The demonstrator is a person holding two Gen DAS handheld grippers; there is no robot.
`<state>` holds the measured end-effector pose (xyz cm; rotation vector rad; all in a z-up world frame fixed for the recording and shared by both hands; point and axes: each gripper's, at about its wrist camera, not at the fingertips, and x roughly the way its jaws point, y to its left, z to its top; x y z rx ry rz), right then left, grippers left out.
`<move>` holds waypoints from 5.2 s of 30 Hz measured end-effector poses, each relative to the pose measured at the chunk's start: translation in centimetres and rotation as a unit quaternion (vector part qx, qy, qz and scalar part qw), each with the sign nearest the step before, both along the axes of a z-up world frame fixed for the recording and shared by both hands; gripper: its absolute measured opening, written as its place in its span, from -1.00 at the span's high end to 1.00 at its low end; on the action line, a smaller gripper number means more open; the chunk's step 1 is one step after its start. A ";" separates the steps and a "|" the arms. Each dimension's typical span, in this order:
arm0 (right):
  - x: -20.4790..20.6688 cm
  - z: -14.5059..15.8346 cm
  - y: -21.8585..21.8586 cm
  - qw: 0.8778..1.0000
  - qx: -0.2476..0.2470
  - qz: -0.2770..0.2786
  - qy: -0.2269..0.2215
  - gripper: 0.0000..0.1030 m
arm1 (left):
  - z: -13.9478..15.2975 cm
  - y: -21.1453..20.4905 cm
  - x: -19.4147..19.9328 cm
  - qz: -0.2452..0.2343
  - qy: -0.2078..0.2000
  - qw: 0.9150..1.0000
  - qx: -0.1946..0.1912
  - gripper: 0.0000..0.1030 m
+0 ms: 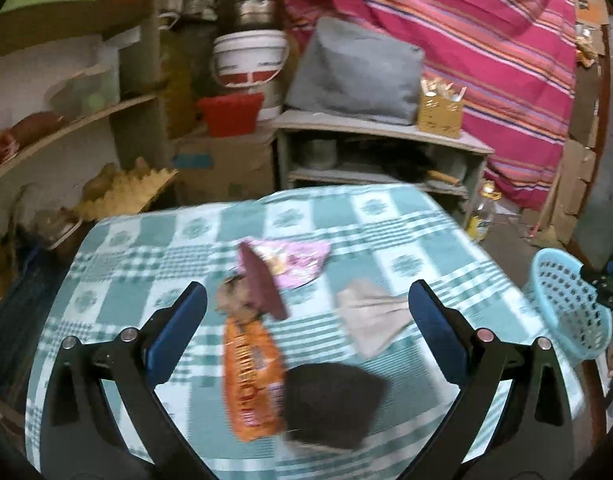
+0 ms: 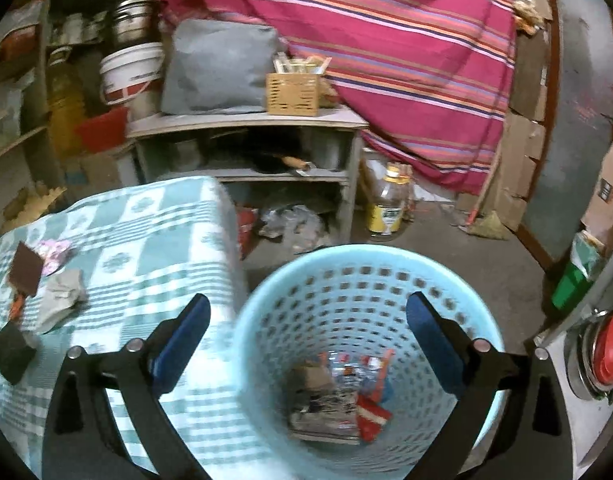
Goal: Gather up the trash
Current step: 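Move both open tools back over the table, then grasp the orange snack bag with the left tool while the right tool grasps the beige cloth, then carry snack bag and beige cloth over the basket and open both tools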
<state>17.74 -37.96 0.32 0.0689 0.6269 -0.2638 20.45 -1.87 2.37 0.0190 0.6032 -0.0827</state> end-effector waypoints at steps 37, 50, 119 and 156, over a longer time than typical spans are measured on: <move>5.0 -2.7 14.1 0.990 -0.058 0.115 0.048 -0.87 | -10.3 5.7 6.2 0.004 0.185 0.981 -0.051 -0.56; 5.0 -2.8 17.3 0.986 -0.062 0.147 0.045 -0.87 | -10.8 6.7 5.4 -0.008 0.198 0.980 -0.034 0.88; 1.9 1.0 5.9 0.996 -0.016 0.086 0.000 0.57 | -0.1 0.2 0.8 -0.025 0.039 0.999 0.006 1.00; -5.5 0.5 -13.1 0.997 0.041 -0.066 -0.025 0.57 | -3.2 -31.6 0.1 -0.253 0.040 0.967 0.014 1.00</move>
